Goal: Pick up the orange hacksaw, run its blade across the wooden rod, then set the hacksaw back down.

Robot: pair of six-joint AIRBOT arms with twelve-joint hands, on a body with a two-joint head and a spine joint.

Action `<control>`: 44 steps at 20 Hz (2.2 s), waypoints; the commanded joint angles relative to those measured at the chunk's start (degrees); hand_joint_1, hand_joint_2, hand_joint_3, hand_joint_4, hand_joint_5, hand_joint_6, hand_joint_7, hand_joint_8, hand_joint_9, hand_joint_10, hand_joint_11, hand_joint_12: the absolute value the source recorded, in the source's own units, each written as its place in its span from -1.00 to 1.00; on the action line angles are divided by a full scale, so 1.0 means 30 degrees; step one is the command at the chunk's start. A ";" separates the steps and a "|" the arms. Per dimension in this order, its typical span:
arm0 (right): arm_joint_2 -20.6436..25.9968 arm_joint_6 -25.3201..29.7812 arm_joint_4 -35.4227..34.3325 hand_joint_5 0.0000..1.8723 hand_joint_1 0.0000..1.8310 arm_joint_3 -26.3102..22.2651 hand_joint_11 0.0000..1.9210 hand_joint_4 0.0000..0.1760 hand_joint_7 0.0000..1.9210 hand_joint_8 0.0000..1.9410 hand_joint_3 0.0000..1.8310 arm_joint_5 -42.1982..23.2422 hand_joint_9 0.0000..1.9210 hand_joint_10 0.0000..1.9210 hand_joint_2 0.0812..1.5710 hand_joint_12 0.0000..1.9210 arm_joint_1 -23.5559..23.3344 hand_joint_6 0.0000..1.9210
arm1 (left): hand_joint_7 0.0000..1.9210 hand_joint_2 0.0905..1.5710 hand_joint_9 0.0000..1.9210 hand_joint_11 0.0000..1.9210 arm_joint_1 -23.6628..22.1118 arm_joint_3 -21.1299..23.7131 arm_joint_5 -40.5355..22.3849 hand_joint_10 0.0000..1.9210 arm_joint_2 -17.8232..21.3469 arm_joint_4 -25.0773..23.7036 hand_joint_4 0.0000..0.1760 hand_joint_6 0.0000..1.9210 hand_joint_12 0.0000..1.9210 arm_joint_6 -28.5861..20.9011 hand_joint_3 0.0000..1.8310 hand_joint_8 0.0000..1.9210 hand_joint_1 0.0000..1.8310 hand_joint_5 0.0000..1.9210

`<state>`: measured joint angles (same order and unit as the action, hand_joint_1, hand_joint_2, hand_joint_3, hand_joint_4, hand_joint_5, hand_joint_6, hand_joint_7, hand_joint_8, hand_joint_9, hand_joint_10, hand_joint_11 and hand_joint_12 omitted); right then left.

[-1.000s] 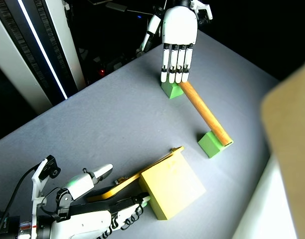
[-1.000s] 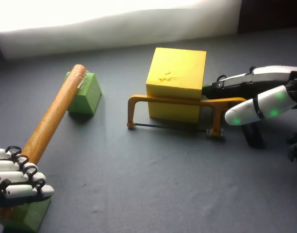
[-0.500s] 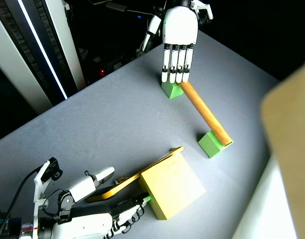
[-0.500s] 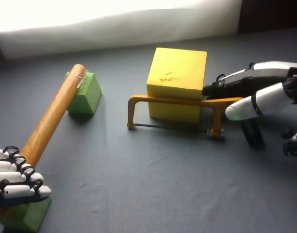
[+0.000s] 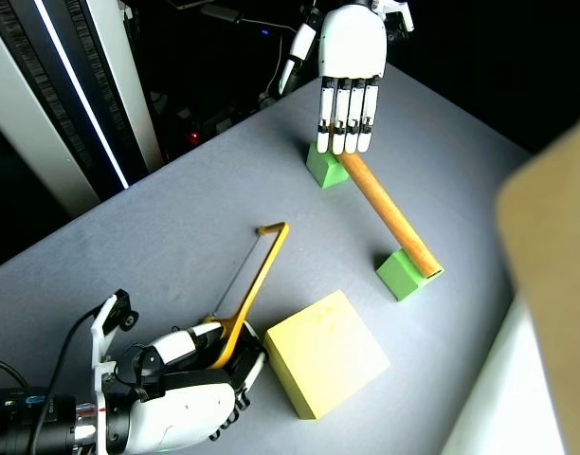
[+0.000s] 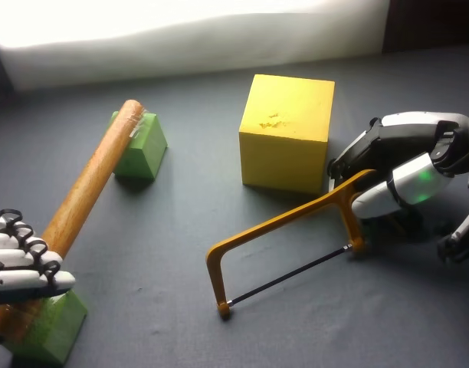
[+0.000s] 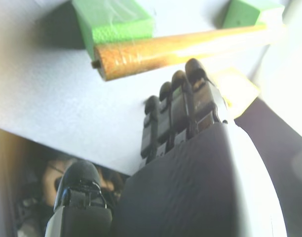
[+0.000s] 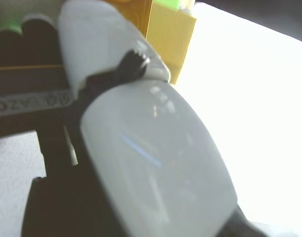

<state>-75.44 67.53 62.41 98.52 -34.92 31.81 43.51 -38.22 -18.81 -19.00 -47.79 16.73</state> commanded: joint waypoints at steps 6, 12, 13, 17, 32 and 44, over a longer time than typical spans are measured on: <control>0.1036 -0.2532 -0.0760 -0.02 0.51 -0.0353 -0.11 -1.00 0.13 -0.11 -1.00 -0.2597 0.10 0.15 0.35 0.30 -0.1005 -0.08 | -0.88 0.52 -0.93 -1.00 0.0313 -0.0063 -0.0222 -1.00 0.0147 0.0296 -1.00 -1.00 -0.76 0.0021 -1.00 -1.00 -1.00 -0.88; 0.2534 -0.4694 -0.0764 -0.09 0.48 -0.0972 -0.10 -1.00 0.07 -0.02 -0.99 -0.4893 0.06 0.14 0.38 0.26 -0.1951 0.03 | -0.87 0.53 -0.91 -1.00 0.0471 0.0184 -0.0220 -1.00 0.0105 0.0296 -1.00 -1.00 -0.72 0.0021 -1.00 -1.00 -1.00 -0.87; 0.2837 -0.4753 -0.0764 -0.03 0.39 -0.1131 -0.12 -1.00 0.15 -0.04 -1.00 -0.5105 0.10 -0.04 0.37 0.29 -0.2069 -0.01 | -0.87 0.54 -0.91 -1.00 0.0525 0.0271 -0.0220 -1.00 0.0107 0.0296 -1.00 -1.00 -0.71 0.0021 -1.00 -1.00 -1.00 -0.86; 0.3611 -0.5066 -0.0764 -0.04 0.37 -0.1217 -0.12 -1.00 0.16 -0.05 -1.00 -0.5248 0.14 -0.16 0.37 0.30 -0.2529 0.03 | -0.86 0.54 -0.90 -1.00 0.0532 0.0344 -0.0220 -1.00 0.0105 0.0296 -1.00 -0.99 -0.67 0.0021 -1.00 -1.00 -1.00 -0.86; 0.4398 -2.3237 -2.1574 -0.03 0.37 -0.6348 -0.10 -1.00 0.15 -0.04 -1.00 -0.4939 0.13 -0.15 0.38 0.30 -0.3215 0.02 | -0.87 0.51 -0.90 -1.00 0.0532 0.0369 -0.0226 -1.00 0.0084 0.0296 -1.00 -1.00 -0.67 0.0021 -1.00 -1.00 -1.00 -0.88; 0.3737 -2.3959 -2.7221 -0.02 0.37 -0.9005 -0.08 -1.00 0.16 -0.05 -1.00 -1.0158 0.19 -0.30 0.37 0.25 -0.2781 0.01 | -0.90 0.53 -0.92 -1.00 0.0569 0.0531 -0.0306 -1.00 0.0097 0.0296 -1.00 -1.00 -0.69 0.0021 -1.00 -1.00 -1.00 -0.90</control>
<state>-64.69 -5.04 -20.12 71.44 -57.49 23.77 45.41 -36.80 -17.39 -19.03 -47.57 16.73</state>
